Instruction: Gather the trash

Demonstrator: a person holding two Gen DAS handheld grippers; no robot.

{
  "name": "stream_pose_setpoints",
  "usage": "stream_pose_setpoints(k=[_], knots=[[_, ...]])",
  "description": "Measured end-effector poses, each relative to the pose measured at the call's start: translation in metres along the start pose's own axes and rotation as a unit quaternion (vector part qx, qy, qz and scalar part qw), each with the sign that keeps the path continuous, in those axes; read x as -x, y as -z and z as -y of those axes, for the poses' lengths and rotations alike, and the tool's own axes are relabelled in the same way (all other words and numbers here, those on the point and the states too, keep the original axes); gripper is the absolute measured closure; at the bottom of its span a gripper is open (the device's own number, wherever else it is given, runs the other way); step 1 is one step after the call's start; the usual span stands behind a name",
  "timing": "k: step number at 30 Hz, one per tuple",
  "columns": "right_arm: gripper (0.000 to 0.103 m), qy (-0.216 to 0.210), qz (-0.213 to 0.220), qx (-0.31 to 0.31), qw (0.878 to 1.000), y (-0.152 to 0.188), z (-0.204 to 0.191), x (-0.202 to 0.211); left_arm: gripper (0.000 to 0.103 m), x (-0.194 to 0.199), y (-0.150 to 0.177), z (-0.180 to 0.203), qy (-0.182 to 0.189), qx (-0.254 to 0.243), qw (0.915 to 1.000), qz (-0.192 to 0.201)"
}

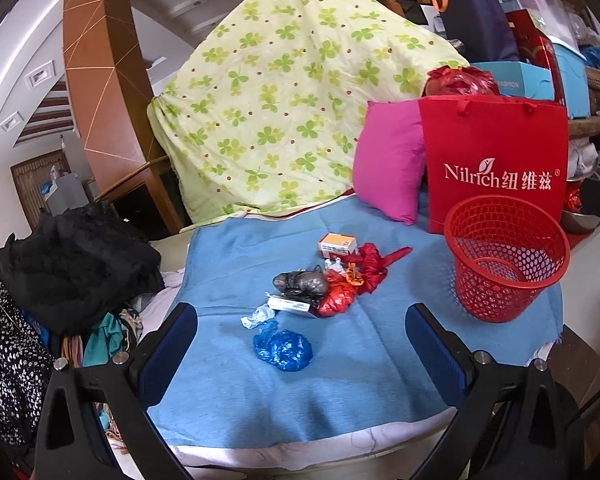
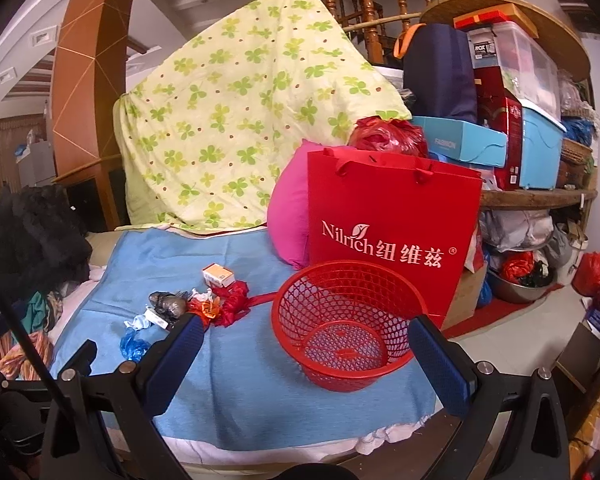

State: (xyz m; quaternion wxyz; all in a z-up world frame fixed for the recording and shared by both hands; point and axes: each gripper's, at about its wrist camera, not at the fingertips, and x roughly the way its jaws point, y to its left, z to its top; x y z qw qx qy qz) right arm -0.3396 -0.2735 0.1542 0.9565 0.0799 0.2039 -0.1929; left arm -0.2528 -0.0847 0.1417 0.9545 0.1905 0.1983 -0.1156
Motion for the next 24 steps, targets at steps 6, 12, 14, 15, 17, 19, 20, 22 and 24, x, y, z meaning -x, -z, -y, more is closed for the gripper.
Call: stream_pose_setpoints(k=[6, 12, 14, 15, 17, 19, 20, 22, 24], knots=[[0.0, 0.002, -0.004, -0.006, 1.0, 0.002, 0.007, -0.002, 0.0, -0.002, -0.003, 0.01, 0.004, -0.008, 1.0, -0.002], [0.0, 0.0, -0.005, -0.012, 1.0, 0.002, 0.011, -0.003, 0.0, -0.004, -0.004, 0.016, 0.006, -0.013, 0.9999, -0.004], [0.0, -0.001, -0.005, -0.013, 1.0, 0.003, 0.011, -0.003, 0.0, -0.004, -0.004, 0.018, 0.006, -0.016, 0.9998, -0.004], [0.0, -0.001, -0.003, -0.013, 1.0, 0.003, 0.011, -0.003, 0.0, -0.004, -0.004, 0.019, 0.006, -0.017, 0.9998, -0.004], [0.0, 0.0, 0.001, -0.012, 1.0, 0.004, 0.012, -0.003, 0.0, -0.005, -0.004, 0.019, 0.008, -0.017, 0.9998, -0.006], [0.0, -0.001, 0.002, -0.011, 1.0, 0.005, 0.013, -0.003, 0.0, -0.007, -0.004, 0.02, 0.009, -0.018, 0.9998, -0.007], [0.0, -0.001, 0.001, -0.01, 1.0, 0.005, 0.012, -0.004, 0.0, -0.008, -0.003, 0.02, 0.009, -0.018, 0.9998, -0.008], [0.0, 0.0, -0.002, -0.007, 1.0, 0.005, 0.011, -0.005, 0.0, -0.011, -0.002, 0.02, 0.01, -0.017, 0.9998, -0.01], [0.0, -0.002, -0.007, -0.003, 1.0, 0.006, 0.007, -0.009, 0.0, -0.015, -0.001, 0.018, 0.011, -0.015, 0.9997, -0.013]])
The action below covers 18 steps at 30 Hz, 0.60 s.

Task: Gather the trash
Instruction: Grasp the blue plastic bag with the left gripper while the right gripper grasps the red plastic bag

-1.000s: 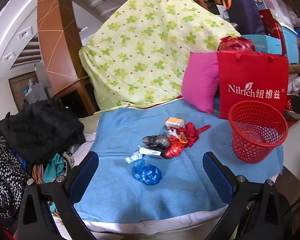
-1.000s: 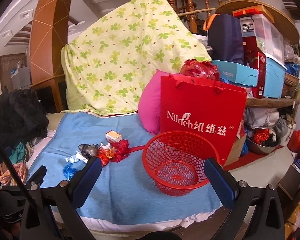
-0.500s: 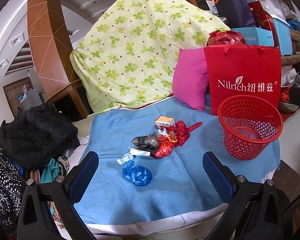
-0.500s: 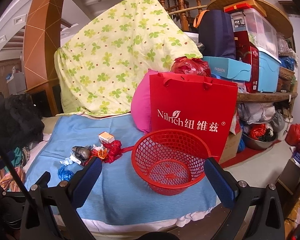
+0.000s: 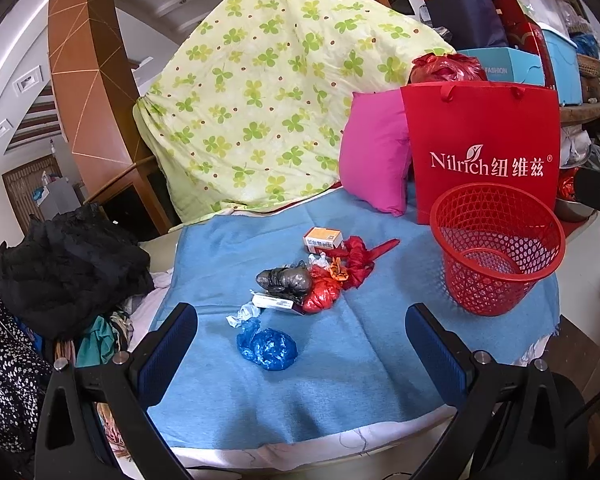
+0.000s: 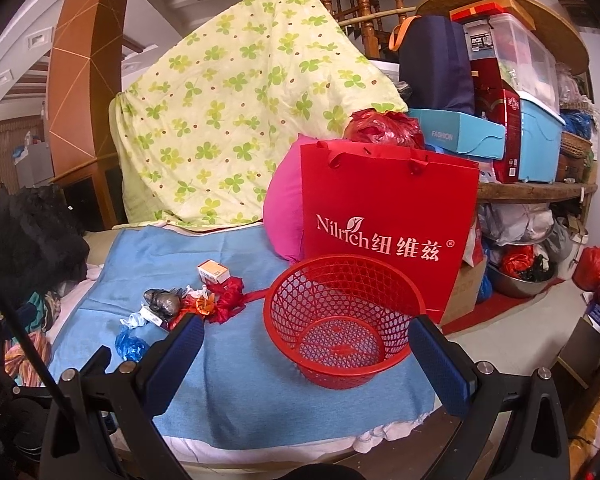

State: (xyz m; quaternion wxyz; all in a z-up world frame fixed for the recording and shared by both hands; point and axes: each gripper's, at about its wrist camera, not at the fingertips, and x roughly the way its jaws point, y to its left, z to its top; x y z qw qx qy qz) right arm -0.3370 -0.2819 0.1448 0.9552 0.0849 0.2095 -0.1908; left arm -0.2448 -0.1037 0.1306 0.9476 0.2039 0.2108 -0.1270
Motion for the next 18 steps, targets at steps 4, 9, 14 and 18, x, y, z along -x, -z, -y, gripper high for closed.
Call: stream_pose_setpoints(k=[4, 9, 14, 18], knots=[[0.0, -0.007, -0.009, 0.005, 1.0, -0.001, -0.012, -0.01, 0.0, -0.013, 0.006, -0.008, 0.001, 0.011, 0.9999, -0.011], [0.0, -0.022, -0.017, 0.025, 0.999, -0.003, -0.036, -0.029, 0.0, -0.045, 0.023, -0.039, -0.008, 0.038, 0.9984, -0.04], [0.0, -0.062, -0.043, 0.039, 0.996, -0.001, -0.069, -0.062, 0.0, -0.088, 0.048, -0.098, -0.061, 0.095, 0.9904, -0.081], [0.0, -0.095, -0.069, 0.053, 0.992, 0.004, -0.101, -0.098, 0.0, -0.119, 0.067, -0.139, -0.104, 0.121, 0.9817, -0.104]])
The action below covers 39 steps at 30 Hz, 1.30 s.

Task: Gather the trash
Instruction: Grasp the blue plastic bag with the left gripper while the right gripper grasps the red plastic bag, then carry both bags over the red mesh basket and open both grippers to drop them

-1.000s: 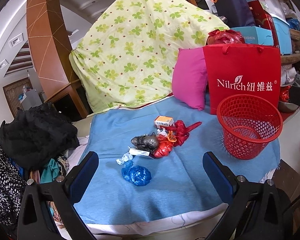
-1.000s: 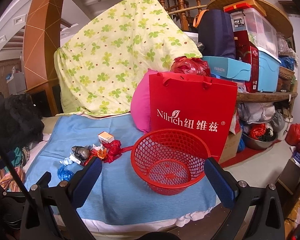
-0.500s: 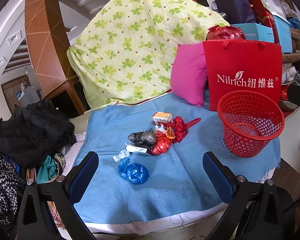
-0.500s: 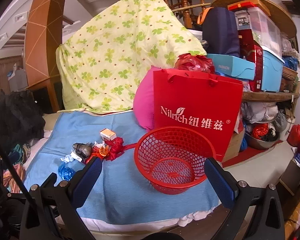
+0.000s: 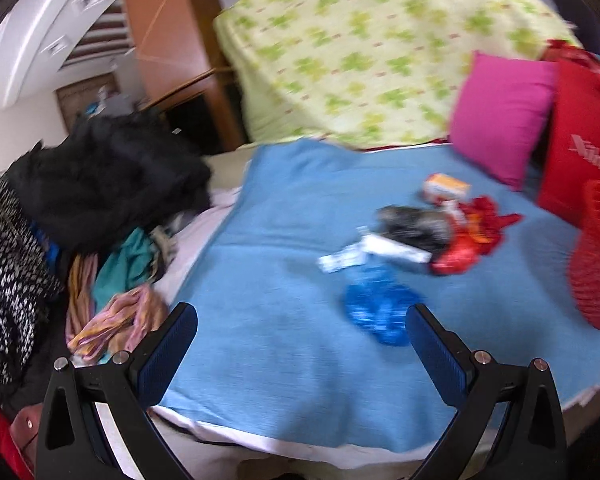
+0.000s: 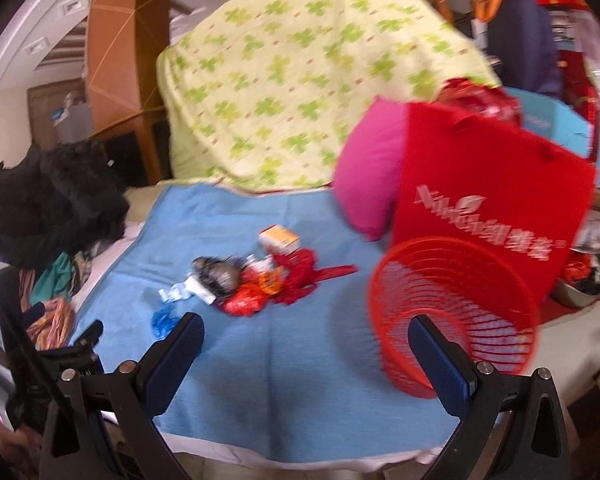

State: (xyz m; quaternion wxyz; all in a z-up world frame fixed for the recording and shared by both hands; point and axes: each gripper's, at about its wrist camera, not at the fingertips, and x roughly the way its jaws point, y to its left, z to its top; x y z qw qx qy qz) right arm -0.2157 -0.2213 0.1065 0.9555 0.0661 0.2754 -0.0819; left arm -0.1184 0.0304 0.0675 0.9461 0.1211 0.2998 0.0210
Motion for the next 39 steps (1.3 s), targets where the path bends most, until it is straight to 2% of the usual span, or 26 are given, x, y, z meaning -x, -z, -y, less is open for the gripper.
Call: stream_pose_setpoints(k=[4, 6, 8, 10, 11, 14, 16, 19, 21, 24, 26, 28, 30, 34, 39], knots=[[0.0, -0.044, -0.037, -0.001, 0.998, 0.0, -0.019, -0.057, 0.0, -0.035, 0.004, -0.019, -0.006, 0.017, 0.9996, -0.02], [0.0, -0.066, -0.055, -0.013, 0.996, 0.001, -0.025, -0.09, 0.0, -0.053, 0.006, -0.024, 0.005, 0.026, 0.9992, -0.031], [0.0, -0.081, -0.078, -0.027, 0.993, 0.001, -0.029, -0.127, 0.0, -0.069, 0.008, -0.024, 0.035, 0.037, 0.9978, -0.042], [0.001, -0.09, -0.098, -0.044, 0.99, 0.003, -0.031, -0.162, 0.0, -0.088, 0.011, -0.025, 0.084, 0.062, 0.9929, -0.058], [0.004, -0.097, -0.106, -0.053, 0.988, 0.004, -0.032, -0.179, 0.0, -0.097, 0.013, -0.025, 0.107, 0.077, 0.9892, -0.065], [0.025, -0.117, -0.145, -0.087, 0.979, 0.009, -0.029, -0.228, 0.0, -0.115, 0.017, -0.021, 0.157, 0.106, 0.9788, -0.077], [0.026, -0.122, -0.165, -0.105, 0.973, 0.013, -0.027, -0.256, 0.0, -0.125, 0.016, -0.013, 0.173, 0.108, 0.9755, -0.083], [0.026, -0.124, -0.179, -0.121, 0.969, 0.017, -0.026, -0.285, 0.0, -0.137, 0.008, 0.007, 0.215, 0.109, 0.9663, -0.09], [0.026, -0.13, -0.192, -0.137, 0.963, 0.018, -0.025, -0.302, 0.0, -0.142, 0.004, 0.021, 0.224, 0.093, 0.9657, -0.093], [0.028, -0.134, -0.196, -0.151, 0.96, 0.017, -0.024, -0.319, 0.0, -0.153, 0.003, 0.043, 0.22, 0.061, 0.9674, -0.11], [0.033, -0.146, -0.199, -0.153, 0.957, 0.017, -0.027, -0.327, 0.005, -0.161, 0.005, 0.047, 0.221, 0.056, 0.9654, -0.127], [0.041, -0.154, -0.205, -0.152, 0.954, 0.017, -0.03, -0.332, 0.017, -0.169, 0.009, 0.051, 0.236, 0.064, 0.958, -0.15], [0.05, -0.157, -0.202, -0.147, 0.956, 0.016, -0.032, -0.332, 0.022, -0.175, 0.014, 0.052, 0.249, 0.073, 0.9514, -0.165], [0.052, -0.151, -0.194, -0.126, 0.961, 0.012, -0.035, -0.318, 0.036, -0.17, 0.015, 0.053, 0.264, 0.074, 0.9497, -0.151], [0.052, -0.163, -0.175, -0.1, 0.966, 0.008, -0.033, -0.279, 0.044, -0.159, 0.016, 0.054, 0.268, 0.068, 0.9517, -0.133]])
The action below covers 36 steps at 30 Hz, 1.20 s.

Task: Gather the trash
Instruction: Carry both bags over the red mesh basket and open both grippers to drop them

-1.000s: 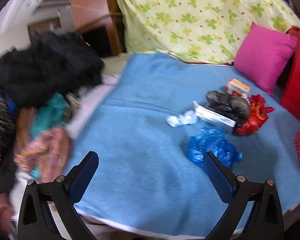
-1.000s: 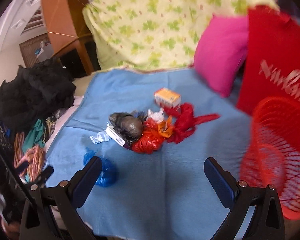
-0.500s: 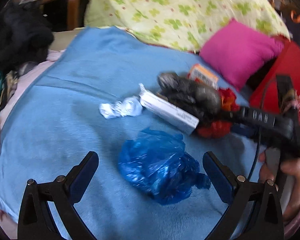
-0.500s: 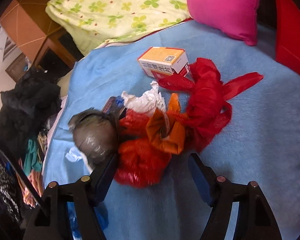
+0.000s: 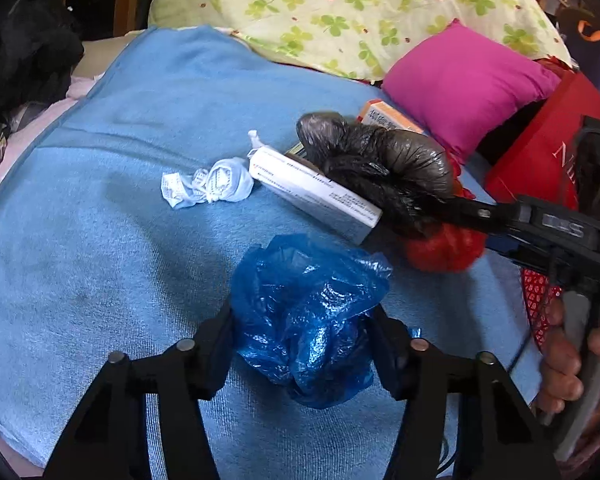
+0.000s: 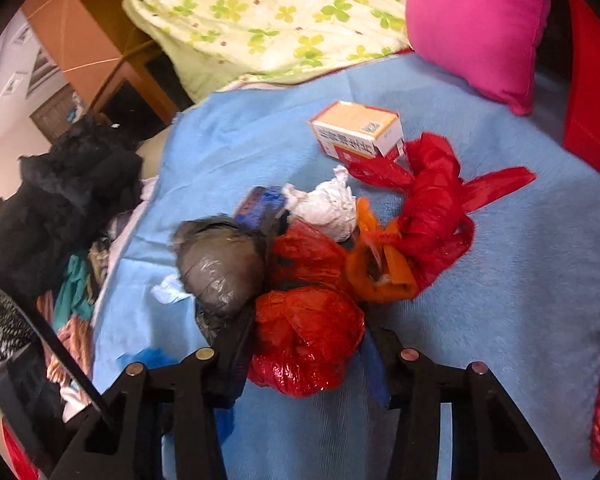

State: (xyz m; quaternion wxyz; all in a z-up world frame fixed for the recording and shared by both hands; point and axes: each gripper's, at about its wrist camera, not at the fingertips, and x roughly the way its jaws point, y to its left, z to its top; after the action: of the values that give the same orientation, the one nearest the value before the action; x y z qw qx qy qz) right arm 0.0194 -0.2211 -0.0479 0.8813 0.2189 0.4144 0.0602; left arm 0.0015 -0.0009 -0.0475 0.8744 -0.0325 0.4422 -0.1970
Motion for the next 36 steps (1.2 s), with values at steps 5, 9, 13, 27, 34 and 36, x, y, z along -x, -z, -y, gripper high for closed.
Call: stream_pose_setpoints(k=[5, 9, 13, 27, 34, 36], knots=[[0.052, -0.01, 0.032, 0.031, 0.999, 0.013, -0.011, 0.052, 0.045, 0.017, 0.003, 0.002, 0.005, -0.013, 0.9995, 0.029], [0.052, -0.005, 0.041, 0.044, 0.998, 0.021, -0.012, 0.076, 0.045, 0.026, 0.007, 0.005, 0.001, -0.019, 0.9986, 0.05], [0.052, 0.011, 0.032, 0.039, 0.999, 0.034, -0.001, 0.082, 0.045, 0.025, 0.008, 0.006, 0.0, -0.021, 0.9985, 0.052], [0.052, 0.051, 0.206, 0.043, 0.976, 0.038, 0.01, 0.177, 0.045, 0.068, 0.003, 0.039, 0.063, -0.076, 0.9832, 0.153], [0.052, 0.071, 0.279, -0.033, 0.957, 0.053, 0.063, 0.241, 0.045, 0.091, 0.0, 0.116, 0.165, -0.124, 0.9651, 0.161], [0.051, 0.09, 0.292, -0.053, 0.951, 0.058, 0.082, 0.254, 0.045, 0.094, -0.007, 0.148, 0.191, -0.135, 0.9594, 0.158]])
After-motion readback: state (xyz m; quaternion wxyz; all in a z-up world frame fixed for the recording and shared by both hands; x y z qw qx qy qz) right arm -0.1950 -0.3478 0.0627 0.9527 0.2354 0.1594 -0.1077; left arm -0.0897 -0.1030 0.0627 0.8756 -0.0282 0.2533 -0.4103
